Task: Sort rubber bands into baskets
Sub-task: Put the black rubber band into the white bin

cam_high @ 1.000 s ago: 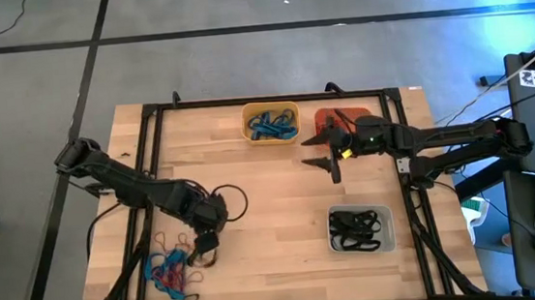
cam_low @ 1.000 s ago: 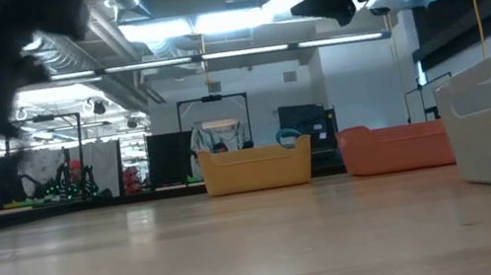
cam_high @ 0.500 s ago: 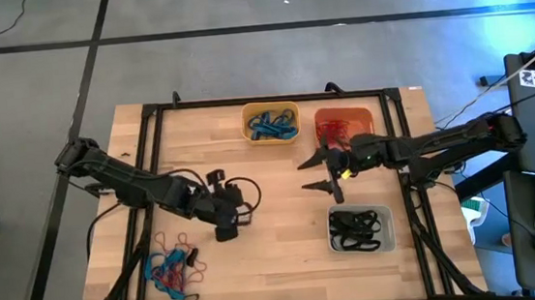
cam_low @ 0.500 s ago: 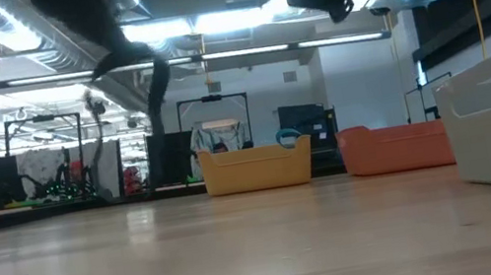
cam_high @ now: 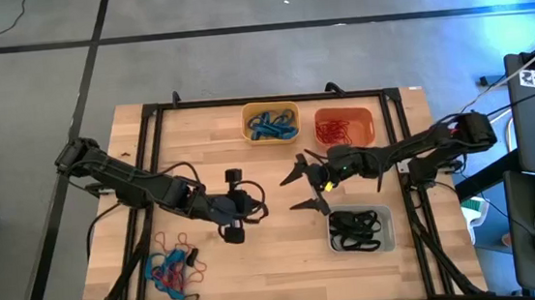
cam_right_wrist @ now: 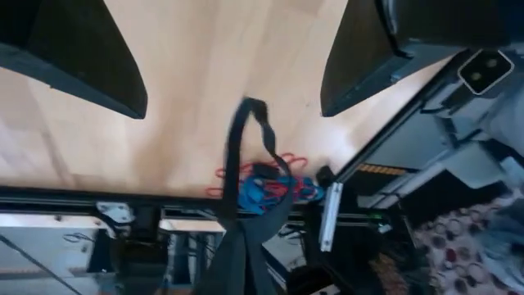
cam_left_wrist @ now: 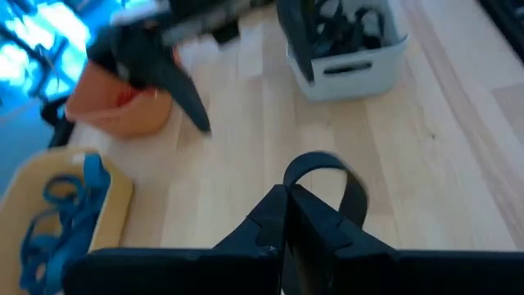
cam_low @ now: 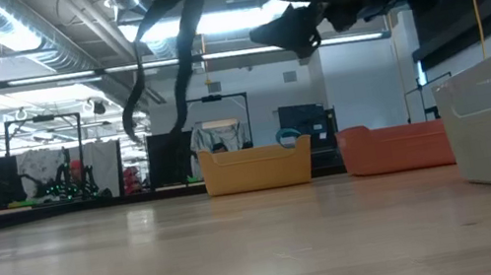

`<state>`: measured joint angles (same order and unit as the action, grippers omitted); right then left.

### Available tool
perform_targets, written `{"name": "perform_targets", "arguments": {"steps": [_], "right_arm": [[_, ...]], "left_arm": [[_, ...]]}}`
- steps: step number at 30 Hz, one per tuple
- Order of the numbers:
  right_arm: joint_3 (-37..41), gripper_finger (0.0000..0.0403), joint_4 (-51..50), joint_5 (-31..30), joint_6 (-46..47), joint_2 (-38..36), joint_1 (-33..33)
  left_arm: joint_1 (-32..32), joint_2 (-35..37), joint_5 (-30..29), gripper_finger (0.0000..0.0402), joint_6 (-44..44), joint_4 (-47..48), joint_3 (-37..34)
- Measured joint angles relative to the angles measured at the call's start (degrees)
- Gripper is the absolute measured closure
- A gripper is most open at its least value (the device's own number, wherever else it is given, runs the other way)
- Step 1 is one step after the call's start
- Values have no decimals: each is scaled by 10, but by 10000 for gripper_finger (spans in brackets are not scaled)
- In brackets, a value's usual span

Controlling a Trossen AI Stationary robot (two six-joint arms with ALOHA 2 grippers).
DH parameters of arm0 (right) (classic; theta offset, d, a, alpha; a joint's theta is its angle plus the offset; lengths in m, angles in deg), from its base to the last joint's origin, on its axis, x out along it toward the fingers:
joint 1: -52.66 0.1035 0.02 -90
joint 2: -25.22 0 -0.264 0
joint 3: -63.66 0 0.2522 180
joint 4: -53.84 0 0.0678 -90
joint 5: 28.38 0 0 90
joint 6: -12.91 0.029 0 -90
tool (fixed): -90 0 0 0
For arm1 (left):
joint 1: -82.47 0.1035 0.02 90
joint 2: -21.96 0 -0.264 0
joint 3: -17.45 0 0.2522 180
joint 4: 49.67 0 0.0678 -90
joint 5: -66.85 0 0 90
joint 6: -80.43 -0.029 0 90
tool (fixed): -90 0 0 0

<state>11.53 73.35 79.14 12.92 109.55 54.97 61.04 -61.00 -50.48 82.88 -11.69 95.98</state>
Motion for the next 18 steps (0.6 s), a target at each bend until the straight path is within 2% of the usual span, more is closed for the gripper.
{"name": "perform_targets", "arguments": {"steps": [5,13,18], "right_arm": [[-3,39,55,1,16,35,0],[-5,39,107,1,27,68,0],[-14,39,107,1,31,88,0]], "left_arm": [[8,-2,0,389,-60,-55,-6],[38,-4,0,389,-101,-111,-6],[54,-4,0,389,-139,-152,-6]]}}
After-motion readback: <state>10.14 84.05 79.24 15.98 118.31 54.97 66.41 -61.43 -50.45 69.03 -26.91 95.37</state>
